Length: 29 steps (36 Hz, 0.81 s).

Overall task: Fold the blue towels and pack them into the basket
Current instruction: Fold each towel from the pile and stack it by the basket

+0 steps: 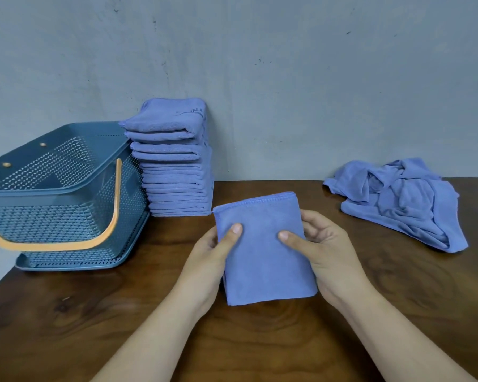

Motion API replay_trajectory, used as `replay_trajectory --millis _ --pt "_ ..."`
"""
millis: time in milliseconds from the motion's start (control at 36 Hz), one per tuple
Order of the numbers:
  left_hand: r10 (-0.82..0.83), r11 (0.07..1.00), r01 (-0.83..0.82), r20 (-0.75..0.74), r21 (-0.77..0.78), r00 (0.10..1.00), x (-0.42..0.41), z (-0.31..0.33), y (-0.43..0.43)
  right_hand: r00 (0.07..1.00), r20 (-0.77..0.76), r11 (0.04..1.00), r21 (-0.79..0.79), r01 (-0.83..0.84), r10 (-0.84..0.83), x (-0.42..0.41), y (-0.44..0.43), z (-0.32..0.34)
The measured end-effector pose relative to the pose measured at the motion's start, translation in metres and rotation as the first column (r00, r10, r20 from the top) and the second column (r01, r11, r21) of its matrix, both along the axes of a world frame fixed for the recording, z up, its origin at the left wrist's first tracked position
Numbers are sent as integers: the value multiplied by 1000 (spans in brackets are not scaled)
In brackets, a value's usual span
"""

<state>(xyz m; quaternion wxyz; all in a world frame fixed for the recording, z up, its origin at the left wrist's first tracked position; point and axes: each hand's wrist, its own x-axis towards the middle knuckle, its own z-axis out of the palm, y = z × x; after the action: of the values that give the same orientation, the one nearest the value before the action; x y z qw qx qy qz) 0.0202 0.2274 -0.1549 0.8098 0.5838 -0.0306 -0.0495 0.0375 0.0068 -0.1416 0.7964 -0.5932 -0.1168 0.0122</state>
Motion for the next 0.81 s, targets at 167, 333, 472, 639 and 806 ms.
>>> replay_trajectory --millis 167,333,472,639,806 --pt "96 995 -97 109 0 989 -4 2 -9 994 42 989 -105 108 -104 0 4 0" --pt "154 988 -155 99 10 983 -5 7 -8 973 211 949 -278 149 -91 -4 5 -5" --pt "119 990 -117 19 -84 993 -7 13 -6 943 318 859 -453 238 -94 -1 3 -8" --pt "109 994 -109 93 -6 990 -9 9 -13 915 387 809 -501 309 -111 0 4 -9" --pt "227 966 -248 222 70 948 -9 6 -14 962 268 882 -438 175 -57 1 2 -5"
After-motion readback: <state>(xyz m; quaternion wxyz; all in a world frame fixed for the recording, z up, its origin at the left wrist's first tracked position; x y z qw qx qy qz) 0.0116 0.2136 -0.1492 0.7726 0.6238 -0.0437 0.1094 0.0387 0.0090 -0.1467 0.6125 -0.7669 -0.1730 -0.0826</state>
